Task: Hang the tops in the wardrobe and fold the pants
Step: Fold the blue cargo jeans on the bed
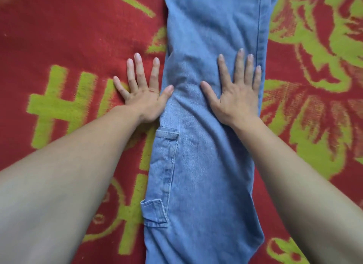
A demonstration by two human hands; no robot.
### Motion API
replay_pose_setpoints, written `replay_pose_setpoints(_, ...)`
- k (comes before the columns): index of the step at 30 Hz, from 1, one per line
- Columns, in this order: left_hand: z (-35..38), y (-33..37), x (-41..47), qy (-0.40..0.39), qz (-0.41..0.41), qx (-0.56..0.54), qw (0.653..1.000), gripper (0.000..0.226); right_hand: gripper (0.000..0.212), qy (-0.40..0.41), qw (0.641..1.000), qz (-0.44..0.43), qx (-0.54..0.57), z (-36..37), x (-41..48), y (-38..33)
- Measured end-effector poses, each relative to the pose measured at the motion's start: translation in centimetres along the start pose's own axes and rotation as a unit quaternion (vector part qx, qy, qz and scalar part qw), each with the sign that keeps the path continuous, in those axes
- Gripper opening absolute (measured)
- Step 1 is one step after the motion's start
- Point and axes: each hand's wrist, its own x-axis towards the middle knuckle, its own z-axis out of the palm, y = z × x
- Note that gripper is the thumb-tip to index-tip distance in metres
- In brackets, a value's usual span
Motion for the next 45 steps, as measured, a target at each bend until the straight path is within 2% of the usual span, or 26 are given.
replay_pose_setpoints(6, 0.3, -0.1, -0.2, 0.037, -0.003, 0.009, 0.999, 0.076, 0.084, -0.069, 0.998, -0.004, 0.009, -0.4, 1.0, 0.5)
replay_pose_setpoints(9, -0.5, 0.3, -1.1, 0.031, -0.009, -0.015, 0.999, 0.076, 0.076, -0.130, 0.991, 0.007, 0.041, -2.1, 0.6, 0.7)
replay_pose_setpoints(11, -1.6, 1.0, -2.6, 0.010, -0.022, -0.085, 0.996, 0.074, 0.064, -0.131, 0.987, 0.020, 0.086, -2.9, -2.6, -0.3)
replay_pose_setpoints(12, -2.0, 1.5, -3.8, 0.003, -0.033, -0.142, 0.989, 0.073, 0.060, -0.108, 0.988, 0.021, 0.110, -2.8, -5.2, -0.9)
replay_pose_setpoints(14, -1.8, 2.5, -8.0, 0.028, -0.045, -0.242, 0.969, 0.072, 0.058, -0.013, 0.992, 0.021, 0.124, -2.2, -12.3, -1.5)
replay_pose_setpoints(16, 0.8, 3.0, -14.3, 0.141, -0.005, -0.200, 0.970, 0.067, 0.058, 0.078, 0.993, 0.015, 0.089, -1.2, -19.6, -1.2)
replay_pose_setpoints(17, 2.8, 3.2, -18.0, 0.200, 0.035, -0.148, 0.968, 0.064, 0.059, 0.100, 0.993, 0.013, 0.064, -0.6, -23.0, -0.8)
replay_pose_setpoints(18, 5.0, 3.0, -21.8, 0.226, 0.083, -0.099, 0.965, 0.062, 0.060, 0.106, 0.994, 0.009, 0.040, 0.1, -26.3, -0.3)
replay_pose_setpoints(19, 7.5, 2.4, -25.1, 0.222, 0.125, -0.050, 0.966, 0.062, 0.062, 0.097, 0.995, 0.001, 0.022, 1.1, -29.1, 0.4)
replay_pose_setpoints(21, 12.2, 0.4, -29.1, 0.166, 0.159, 0.041, 0.972, 0.065, 0.067, 0.034, 0.999, -0.004, 0.012, 3.3, -32.8, 1.7)
replay_pose_setpoints(23, 15.6, -1.0, -29.9, 0.115, 0.152, 0.088, 0.978, 0.073, 0.075, -0.050, 0.998, 0.024, 0.012, 5.4, -34.1, 2.5)
replay_pose_setpoints(25, 16.6, -1.0, -29.4, 0.098, 0.138, 0.101, 0.980, 0.080, 0.079, -0.076, 0.996, 0.040, 0.006, 6.5, -33.7, 2.6)
replay_pose_setpoints(30, 15.6, -2.2, -31.5, 0.091, 0.152, 0.034, 0.984, 0.079, 0.078, -0.084, 0.994, 0.057, 0.035, 5.6, -36.0, 2.6)
replay_pose_setpoints(34, 18.9, -4.3, -40.5, 0.047, 0.044, -0.096, 0.993, 0.089, 0.075, -0.136, 0.982, 0.095, 0.087, 5.8, -45.0, 1.1)
replay_pose_setpoints(37, 20.7, -4.8, -48.3, 0.016, -0.055, -0.190, 0.980, 0.092, 0.074, -0.121, 0.954, 0.159, 0.224, 5.3, -52.1, -0.3)
replay_pose_setpoints(39, 22.0, -4.6, -52.2, -0.004, -0.105, -0.235, 0.966, 0.092, 0.079, -0.091, 0.909, 0.257, 0.315, 5.1, -55.7, -1.5)
replay_pose_setpoints(40, 22.3, -4.3, -53.7, -0.040, -0.149, -0.285, 0.946, 0.094, 0.082, -0.101, 0.876, 0.313, 0.352, 5.2, -57.1, -2.1)
replay_pose_setpoints(41, 23.1, -4.3, -54.6, -0.076, -0.191, -0.358, 0.911, 0.092, 0.087, -0.120, 0.838, 0.363, 0.390, 5.4, -58.3, -2.6)
replay_pose_setpoints(43, 24.5, -4.6, -55.2, -0.150, -0.225, -0.469, 0.841, 0.075, 0.089, -0.152, 0.769, 0.418, 0.459, 6.4, -59.7, -3.0)
replay_pose_setpoints(44, 25.2, -5.2, -55.1, -0.167, -0.223, -0.488, 0.827, 0.065, 0.083, -0.174, 0.749, 0.425, 0.478, 6.9, -60.0, -2.8)
replay_pose_setpoints(45, 25.8, -5.7, -55.0, -0.170, -0.223, -0.505, 0.816, 0.059, 0.076, -0.192, 0.744, 0.413, 0.489, 7.2, -60.1, -2.4)
